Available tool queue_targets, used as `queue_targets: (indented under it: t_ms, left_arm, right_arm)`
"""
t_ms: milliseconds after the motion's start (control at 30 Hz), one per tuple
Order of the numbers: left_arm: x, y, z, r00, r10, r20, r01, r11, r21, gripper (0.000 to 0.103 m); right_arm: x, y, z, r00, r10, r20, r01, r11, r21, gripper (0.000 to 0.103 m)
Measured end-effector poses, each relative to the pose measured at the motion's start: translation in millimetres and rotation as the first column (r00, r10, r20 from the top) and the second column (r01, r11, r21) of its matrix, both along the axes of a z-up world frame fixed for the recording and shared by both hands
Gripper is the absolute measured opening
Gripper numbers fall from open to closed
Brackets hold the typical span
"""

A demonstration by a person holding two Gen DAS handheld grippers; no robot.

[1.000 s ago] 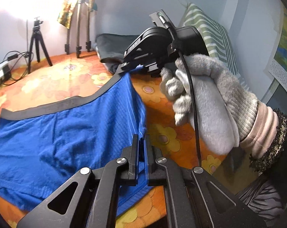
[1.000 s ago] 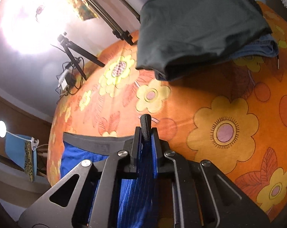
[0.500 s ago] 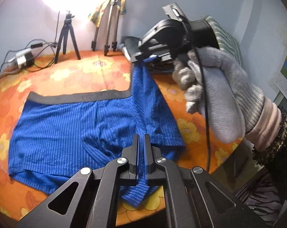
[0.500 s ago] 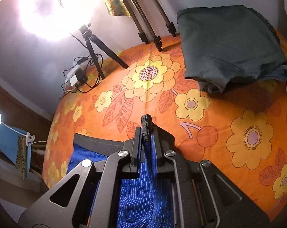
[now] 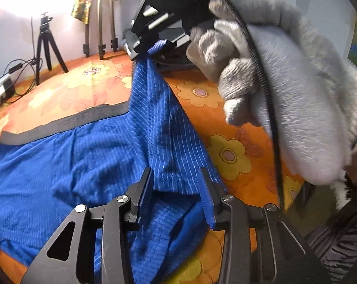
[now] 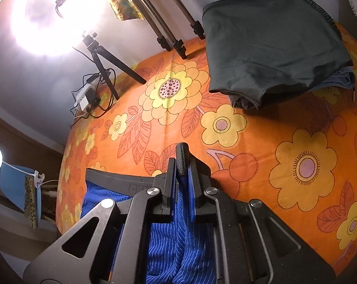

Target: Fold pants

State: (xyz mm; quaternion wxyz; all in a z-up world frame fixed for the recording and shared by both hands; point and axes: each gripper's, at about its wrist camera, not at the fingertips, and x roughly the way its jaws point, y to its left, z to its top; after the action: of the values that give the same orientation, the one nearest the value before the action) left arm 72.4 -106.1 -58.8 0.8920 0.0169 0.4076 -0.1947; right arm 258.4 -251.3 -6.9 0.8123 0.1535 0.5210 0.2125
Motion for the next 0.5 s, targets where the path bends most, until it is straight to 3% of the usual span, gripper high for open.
queue_targets:
  t_ms: [233, 367, 500]
  left_arm:
    - [7.9, -7.7, -16.8, 0.999, 0.013, -0.036, -0.012, 0.999, 0.031, 0.035]
    - [6.0, -5.2, -18.4, 0.999, 0.028, -0.028, -0.027, 0.999, 0.04, 0.011]
    - [0.5, -5.2, -15.2, 1.0, 0.028, -0.006, -0.028, 0.999, 0.043, 0.004]
  right_arm:
    - [-0.1, -8.6, -1.0, 1.0, -0.002, -0.009, 0.002, 1.0, 0.01, 0.009]
    - [0.2, -10.6, -2.6, 1.0, -0.004, -0.012, 0.004, 1.0, 0.006, 0.009]
    - [-0.2, -9.5, -3.5, 1.0, -0.001, -0.013, 0.001, 1.0, 0.001, 0.009]
